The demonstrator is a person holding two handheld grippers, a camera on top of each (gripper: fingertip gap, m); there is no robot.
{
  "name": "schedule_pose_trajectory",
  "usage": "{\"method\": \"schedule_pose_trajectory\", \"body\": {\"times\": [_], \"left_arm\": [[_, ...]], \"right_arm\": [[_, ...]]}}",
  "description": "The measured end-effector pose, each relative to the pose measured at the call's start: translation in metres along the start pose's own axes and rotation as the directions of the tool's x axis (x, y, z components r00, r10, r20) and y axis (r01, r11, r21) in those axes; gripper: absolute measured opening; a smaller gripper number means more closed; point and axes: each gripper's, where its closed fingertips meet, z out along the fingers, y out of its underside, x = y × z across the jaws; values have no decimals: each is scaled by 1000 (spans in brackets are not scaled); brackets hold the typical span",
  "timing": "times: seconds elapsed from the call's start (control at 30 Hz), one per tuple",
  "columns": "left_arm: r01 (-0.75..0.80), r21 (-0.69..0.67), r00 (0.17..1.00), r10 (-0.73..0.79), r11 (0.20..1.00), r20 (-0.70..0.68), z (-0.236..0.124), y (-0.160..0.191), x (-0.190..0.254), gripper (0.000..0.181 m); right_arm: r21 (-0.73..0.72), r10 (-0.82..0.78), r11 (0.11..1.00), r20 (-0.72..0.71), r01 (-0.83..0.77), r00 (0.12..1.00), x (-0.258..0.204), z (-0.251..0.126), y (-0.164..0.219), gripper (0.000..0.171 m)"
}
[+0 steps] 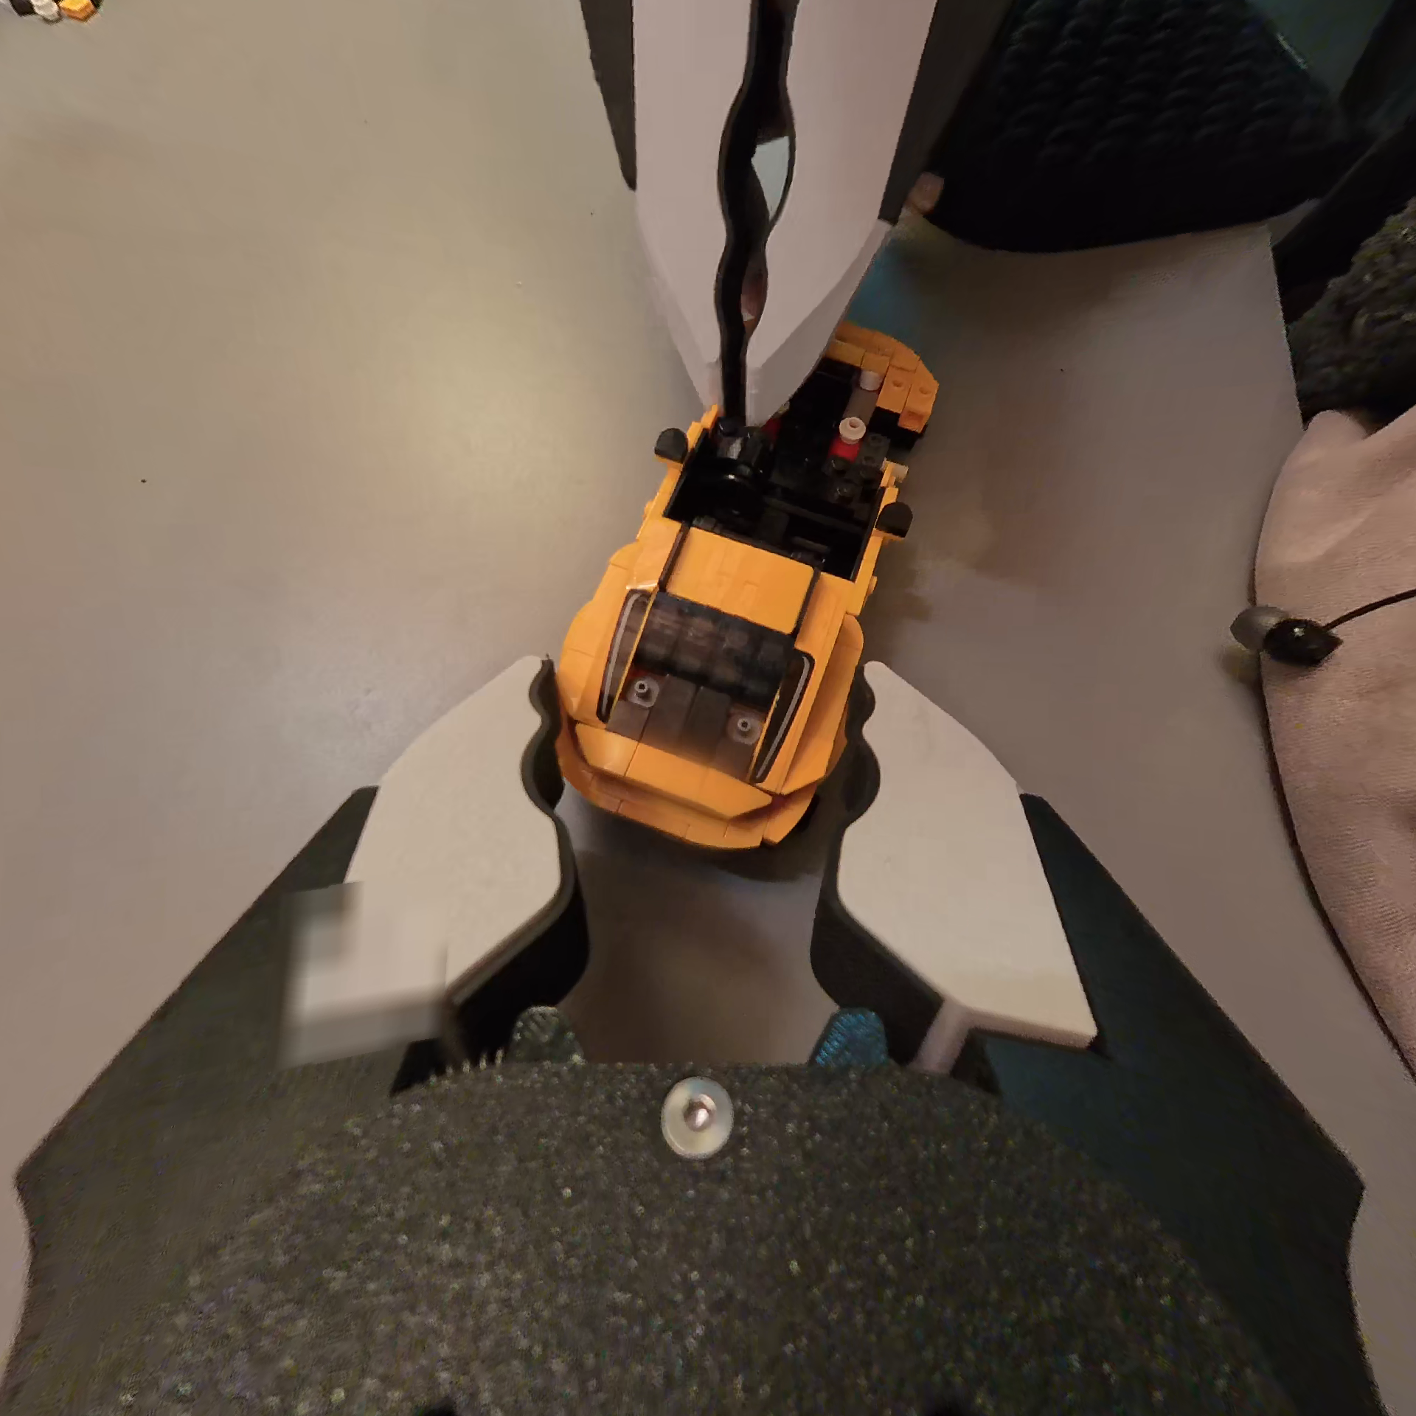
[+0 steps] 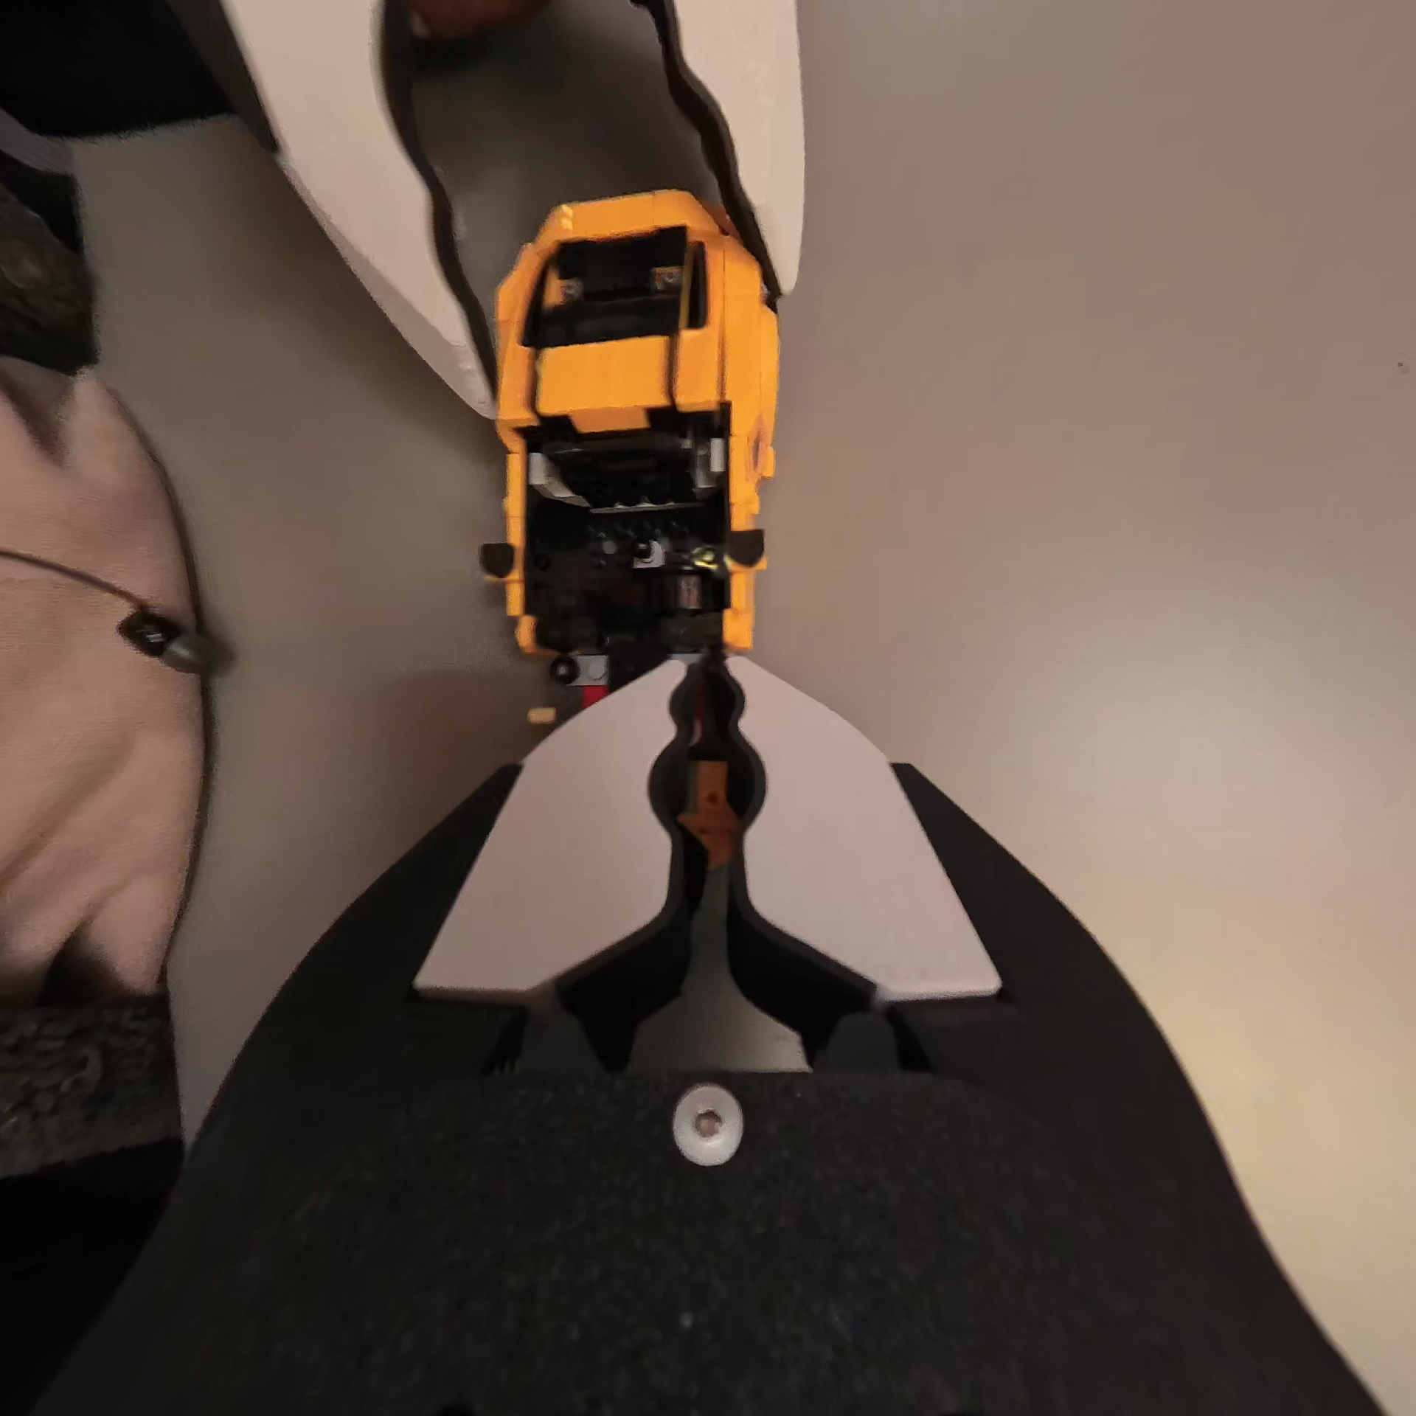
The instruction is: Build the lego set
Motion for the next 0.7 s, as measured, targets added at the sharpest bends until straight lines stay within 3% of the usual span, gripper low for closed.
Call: {"method": "schedule_pose_trajectory", "body": {"times": [0.13, 0.2, 0.3, 0.4, 0.47, 0.7], "left_arm": [[-7, 27, 1000, 8, 1000, -13, -1, 1, -1, 71], [-3, 38, 1000, 4, 999, -22, -2, 1, -2, 71], [11, 54, 999, -10, 998, -33, -2, 0, -3, 71], [72, 71, 996, -69, 995, -55, -3, -2, -3, 71], [126, 77, 990, -120, 989, -71, -5, -3, -5, 71], [470, 92, 861, -432, 878, -269, -17, -10, -8, 72]], "right_arm": [[148, -40, 988, 0, 40, 999, -8, -28, 5, 42], [127, -57, 990, -24, 59, 998, -12, -30, 23, 59], [49, -99, 994, -63, 102, 993, -19, -18, 42, 69], [-18, -150, 989, -119, 149, 981, -17, -7, 45, 70], [2, -115, 993, -132, 117, 985, -9, -8, 41, 57], [158, 96, 981, 110, -112, 989, -18, -25, 18, 55]]}}
